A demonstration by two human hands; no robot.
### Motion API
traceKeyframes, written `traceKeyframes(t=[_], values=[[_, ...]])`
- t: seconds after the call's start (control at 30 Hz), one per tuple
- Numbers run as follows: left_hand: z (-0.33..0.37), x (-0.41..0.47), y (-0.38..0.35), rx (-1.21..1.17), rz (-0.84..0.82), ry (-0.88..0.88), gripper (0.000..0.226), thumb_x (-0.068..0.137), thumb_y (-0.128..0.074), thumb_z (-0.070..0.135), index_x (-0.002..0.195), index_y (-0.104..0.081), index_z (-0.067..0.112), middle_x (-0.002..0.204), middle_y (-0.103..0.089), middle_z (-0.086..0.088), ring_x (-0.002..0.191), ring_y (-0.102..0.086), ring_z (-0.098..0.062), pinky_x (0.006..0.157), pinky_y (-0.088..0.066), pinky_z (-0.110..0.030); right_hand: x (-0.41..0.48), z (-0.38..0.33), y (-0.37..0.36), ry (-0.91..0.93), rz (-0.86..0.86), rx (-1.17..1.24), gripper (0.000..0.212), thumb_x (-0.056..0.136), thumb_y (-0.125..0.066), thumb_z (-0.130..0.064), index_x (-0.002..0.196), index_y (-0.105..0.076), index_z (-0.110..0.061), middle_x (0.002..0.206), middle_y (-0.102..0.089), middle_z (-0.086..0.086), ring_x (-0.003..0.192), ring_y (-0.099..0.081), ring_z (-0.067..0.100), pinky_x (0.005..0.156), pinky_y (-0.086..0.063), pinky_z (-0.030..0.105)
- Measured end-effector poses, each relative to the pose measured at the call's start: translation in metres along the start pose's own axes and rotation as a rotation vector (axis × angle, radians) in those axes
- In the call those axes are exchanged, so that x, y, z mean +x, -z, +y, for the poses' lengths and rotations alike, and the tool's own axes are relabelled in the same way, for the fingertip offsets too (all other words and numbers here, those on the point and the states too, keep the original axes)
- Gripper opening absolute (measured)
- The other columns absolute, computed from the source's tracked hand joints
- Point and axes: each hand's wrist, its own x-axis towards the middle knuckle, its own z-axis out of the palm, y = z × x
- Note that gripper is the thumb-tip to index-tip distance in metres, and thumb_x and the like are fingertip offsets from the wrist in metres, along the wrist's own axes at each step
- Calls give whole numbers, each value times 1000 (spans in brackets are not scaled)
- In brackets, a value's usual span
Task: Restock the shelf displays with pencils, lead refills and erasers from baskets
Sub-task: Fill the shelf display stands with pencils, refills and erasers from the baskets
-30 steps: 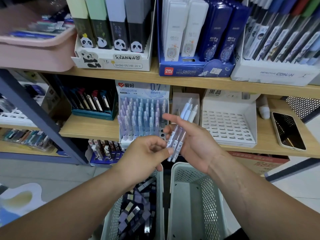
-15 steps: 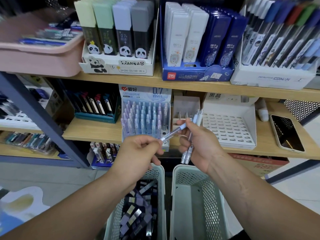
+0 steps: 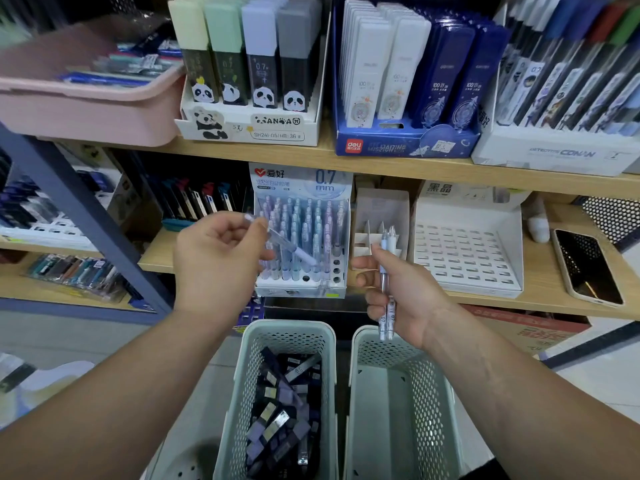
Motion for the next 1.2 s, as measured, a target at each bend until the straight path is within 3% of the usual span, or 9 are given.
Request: traceKeyframes(t=[0.1, 0.23, 0.37, 0.5, 0.63, 0.73, 0.9, 1.0, 1.2], values=[[-8, 0, 1, 237, -22, -142, 16, 89, -73, 21, 74, -68, 19, 62, -68, 1, 62, -70, -21, 62, -59, -39, 0, 1, 1, -6, 1, -8, 40, 101, -56, -45, 105, -72, -8, 68, -61, 3, 45, -35, 12, 42, -31, 25], [-16, 3, -9, 286, -32, -174, 21, 88, -74, 24, 69, -66, 18, 61, -66, 4, 63, -69, -21, 65, -58, -42, 0, 1, 3, -4, 0, -23, 44, 101, -56, -46, 111, -71, -6, 68, -60, 3, 47, -34, 12, 44, -31, 26], [-19, 6, -20, 352, -58, -239, 23, 88, -73, 23, 68, -67, 16, 59, -65, 7, 59, -65, -12, 60, -54, -31, 0, -1, 7, 8, 3, -40, 45, 101, -54, -46, 112, -71, -6, 69, -60, 3, 47, -35, 12, 45, -30, 26], [-24, 9, -28, 468, -108, -268, 26, 87, -73, 23, 64, -67, 15, 57, -62, 9, 67, -61, -5, 55, -38, -5, 0, -4, 12, 2, 13, -32, 45, 101, -54, -46, 112, -71, -6, 69, -59, 3, 47, -35, 12, 47, -31, 27], [-29, 12, -34, 549, -135, -236, 24, 85, -76, 23, 65, -66, 16, 57, -63, 7, 61, -60, -4, 53, -36, -4, 2, -7, 16, 0, 19, -24, 42, 101, -54, -47, 105, -73, -9, 70, -59, 4, 47, -36, 12, 47, -31, 27], [-27, 11, -37, 535, -125, -217, 10, 86, -75, 23, 86, -65, 22, 62, -64, 9, 63, -61, 0, 58, -35, -2, 4, -8, 18, -1, 10, -16, 41, 100, -55, -48, 102, -73, -11, 70, -59, 4, 47, -36, 12, 47, -31, 27], [-30, 10, -40, 602, -106, -392, 11, 84, -78, 22, 93, -73, 19, 67, -65, 11, 63, -62, -11, 65, -53, -25, 2, -10, 20, -11, -44, 28, 34, 102, -54, -39, 103, -71, -10, 70, -57, 4, 46, -35, 12, 46, -31, 26], [-35, 11, -41, 676, -88, -521, 14, 85, -79, 25, 94, -78, 15, 66, -66, 4, 61, -63, -21, 59, -57, -37, 0, -11, 21, -19, -117, 81, 33, 100, -52, -36, 105, -70, -9, 70, -54, 5, 48, -33, 13, 46, -32, 26], [-34, 10, -40, 769, -126, -639, 26, 86, -63, 27, 102, -79, 14, 69, -70, -3, 63, -67, -27, 52, -54, -33, -5, -16, 21, -15, -220, 127, 50, 98, -33, -44, 109, -66, -8, 66, -41, 4, 53, -29, 15, 51, -28, 28]])
